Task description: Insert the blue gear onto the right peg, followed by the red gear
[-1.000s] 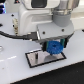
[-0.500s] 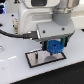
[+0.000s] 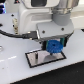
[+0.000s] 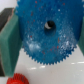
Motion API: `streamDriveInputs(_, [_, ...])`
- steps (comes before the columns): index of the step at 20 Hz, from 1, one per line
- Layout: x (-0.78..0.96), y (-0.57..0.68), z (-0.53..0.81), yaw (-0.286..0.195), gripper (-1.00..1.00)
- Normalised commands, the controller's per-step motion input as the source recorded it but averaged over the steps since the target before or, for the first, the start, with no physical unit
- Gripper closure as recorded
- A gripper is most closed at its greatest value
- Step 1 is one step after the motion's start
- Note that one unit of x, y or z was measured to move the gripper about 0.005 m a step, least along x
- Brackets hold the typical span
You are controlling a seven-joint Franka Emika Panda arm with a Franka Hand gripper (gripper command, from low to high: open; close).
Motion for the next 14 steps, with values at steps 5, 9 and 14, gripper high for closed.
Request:
streamDriveInputs(5, [0.14,-0.07,-0.05,0.0,1.0])
streamDriveInputs(9, [0.13,-0.04,0.05,0.0,1.0])
streamDriveInputs(14, [0.12,-0.02,0.2,0.0,1.0])
